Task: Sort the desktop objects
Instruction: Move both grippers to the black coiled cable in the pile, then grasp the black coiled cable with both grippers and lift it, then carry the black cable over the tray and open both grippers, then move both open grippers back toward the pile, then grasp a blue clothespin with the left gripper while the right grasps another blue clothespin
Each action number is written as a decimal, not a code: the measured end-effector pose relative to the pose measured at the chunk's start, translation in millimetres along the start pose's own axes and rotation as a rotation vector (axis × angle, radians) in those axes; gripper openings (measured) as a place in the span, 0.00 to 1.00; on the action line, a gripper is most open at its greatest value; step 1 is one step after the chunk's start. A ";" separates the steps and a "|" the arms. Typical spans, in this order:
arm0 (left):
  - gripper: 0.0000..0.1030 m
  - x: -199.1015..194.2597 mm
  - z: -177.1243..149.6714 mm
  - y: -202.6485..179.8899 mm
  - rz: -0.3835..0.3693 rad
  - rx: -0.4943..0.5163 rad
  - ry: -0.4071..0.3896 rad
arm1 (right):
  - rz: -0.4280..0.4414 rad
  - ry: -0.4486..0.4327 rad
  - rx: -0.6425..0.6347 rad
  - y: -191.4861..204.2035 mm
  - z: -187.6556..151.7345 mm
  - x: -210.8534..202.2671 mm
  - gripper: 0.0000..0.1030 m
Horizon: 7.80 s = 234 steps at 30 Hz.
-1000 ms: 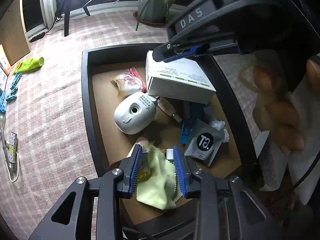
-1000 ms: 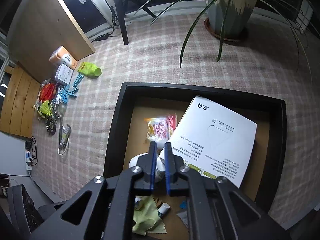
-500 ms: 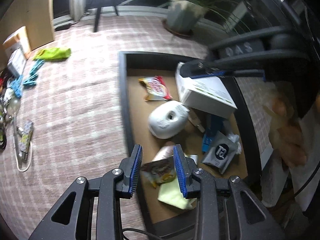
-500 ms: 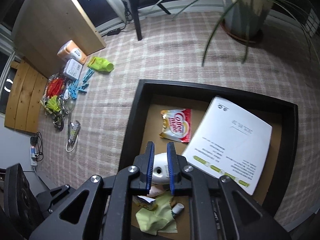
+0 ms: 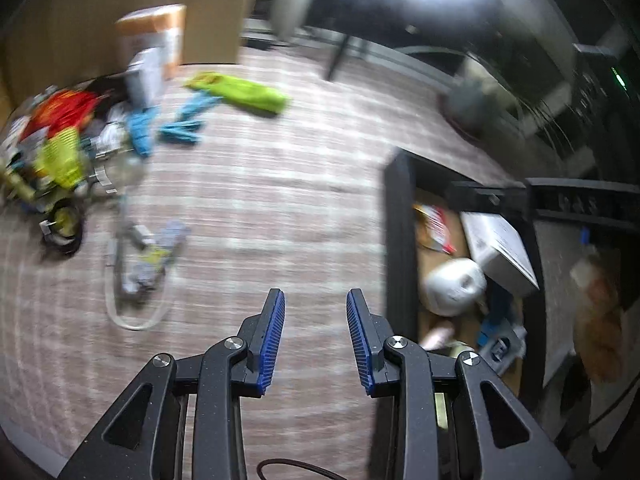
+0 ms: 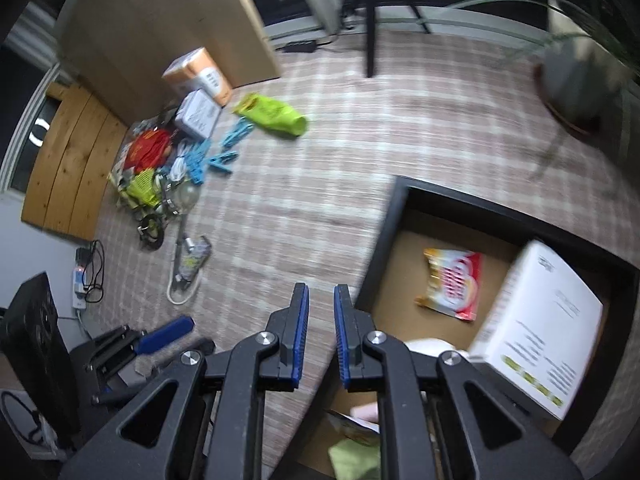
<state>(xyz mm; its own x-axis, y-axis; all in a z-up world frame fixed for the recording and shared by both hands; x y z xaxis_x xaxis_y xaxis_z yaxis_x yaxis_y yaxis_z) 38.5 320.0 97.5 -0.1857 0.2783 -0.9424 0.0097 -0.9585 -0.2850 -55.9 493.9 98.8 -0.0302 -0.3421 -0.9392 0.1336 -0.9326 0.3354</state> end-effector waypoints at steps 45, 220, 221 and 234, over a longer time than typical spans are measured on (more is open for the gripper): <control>0.29 19.8 -5.8 258.6 -0.101 -0.589 -0.089 | -0.029 0.280 -0.570 299.0 115.1 200.5 0.23; 0.14 68.2 170.0 142.7 0.110 -0.155 0.146 | -0.080 0.107 -0.433 112.7 149.3 149.6 0.06; 0.14 66.1 169.6 143.2 0.112 -0.156 0.140 | -0.080 0.083 -0.441 115.8 150.5 143.2 0.06; 0.14 56.4 166.2 161.5 0.121 -0.177 0.112 | -0.176 0.078 -0.518 145.2 161.9 165.9 0.38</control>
<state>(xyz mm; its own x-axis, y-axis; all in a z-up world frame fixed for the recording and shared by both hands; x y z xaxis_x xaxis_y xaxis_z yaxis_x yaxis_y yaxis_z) -133.8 170.6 27.5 -0.0630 0.1765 -0.9823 0.1989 -0.9623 -0.1857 -202.0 283.0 3.7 -0.0258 -0.1580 -0.9871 0.6035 -0.7897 0.1106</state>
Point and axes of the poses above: each gripper's, at about its wrist camera, not at the fingertips, and x roughly the way its jaws point, y to its left, z to its top, the point moved 3 cm from there along x, roughly the way its jaws point, and after that the axes turned 10 degrees about y, right-handed, at the moved point
